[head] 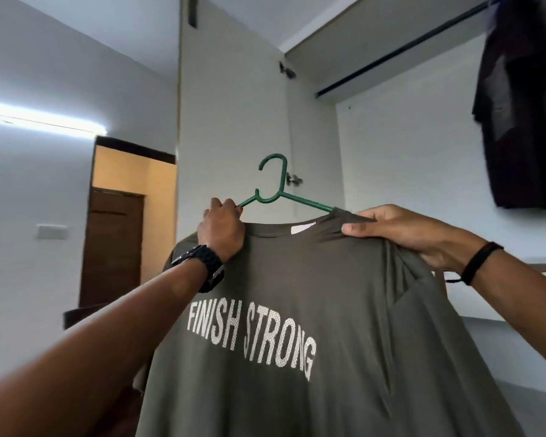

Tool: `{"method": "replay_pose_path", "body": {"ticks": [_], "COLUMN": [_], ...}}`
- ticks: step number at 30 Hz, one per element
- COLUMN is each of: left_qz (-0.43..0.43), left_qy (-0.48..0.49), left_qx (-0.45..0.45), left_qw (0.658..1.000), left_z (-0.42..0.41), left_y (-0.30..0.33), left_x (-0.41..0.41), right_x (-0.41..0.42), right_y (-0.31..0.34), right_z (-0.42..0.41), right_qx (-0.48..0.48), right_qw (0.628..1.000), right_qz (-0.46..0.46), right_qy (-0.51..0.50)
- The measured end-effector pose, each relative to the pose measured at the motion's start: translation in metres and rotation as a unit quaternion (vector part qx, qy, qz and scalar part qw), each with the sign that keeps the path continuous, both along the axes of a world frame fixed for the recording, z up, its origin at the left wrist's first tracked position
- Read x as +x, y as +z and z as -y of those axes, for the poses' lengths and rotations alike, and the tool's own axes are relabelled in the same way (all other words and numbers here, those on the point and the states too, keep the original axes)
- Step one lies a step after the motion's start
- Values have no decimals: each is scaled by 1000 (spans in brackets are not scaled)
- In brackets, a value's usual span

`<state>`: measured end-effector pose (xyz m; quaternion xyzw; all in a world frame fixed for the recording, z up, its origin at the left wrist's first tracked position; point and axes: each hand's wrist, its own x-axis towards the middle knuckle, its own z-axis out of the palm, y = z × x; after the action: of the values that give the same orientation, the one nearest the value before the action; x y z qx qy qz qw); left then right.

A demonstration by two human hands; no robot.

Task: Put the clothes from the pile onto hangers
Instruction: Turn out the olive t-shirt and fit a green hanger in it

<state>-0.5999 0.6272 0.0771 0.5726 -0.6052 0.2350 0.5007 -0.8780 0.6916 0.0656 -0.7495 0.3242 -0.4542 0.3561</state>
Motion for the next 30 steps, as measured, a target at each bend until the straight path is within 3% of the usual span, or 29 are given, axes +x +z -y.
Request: {"method": "replay_pose_path", "body": {"ticks": [7,14,22,30], "left_qz": [-24,-62,-63,-97], "left_qy": [-48,-164,-330,-434], "left_qx": [27,31,36,19], "left_qw": [998,984,941,896], "left_z": [157,263,308,309], "left_y": [-40,18,206,384], "left_x": [-85,-148,-228,-277], "right_x": [-67,-105,-151,-185], "right_y": [-31,48,256,414], "right_z": [144,240,258,243], "right_qx": [-137,-250,-286,-357], "right_qw": [971,914,863,765], "right_qz": [4,-34,-64,-74], "right_qy": [-196,-317,-411,-531]}}
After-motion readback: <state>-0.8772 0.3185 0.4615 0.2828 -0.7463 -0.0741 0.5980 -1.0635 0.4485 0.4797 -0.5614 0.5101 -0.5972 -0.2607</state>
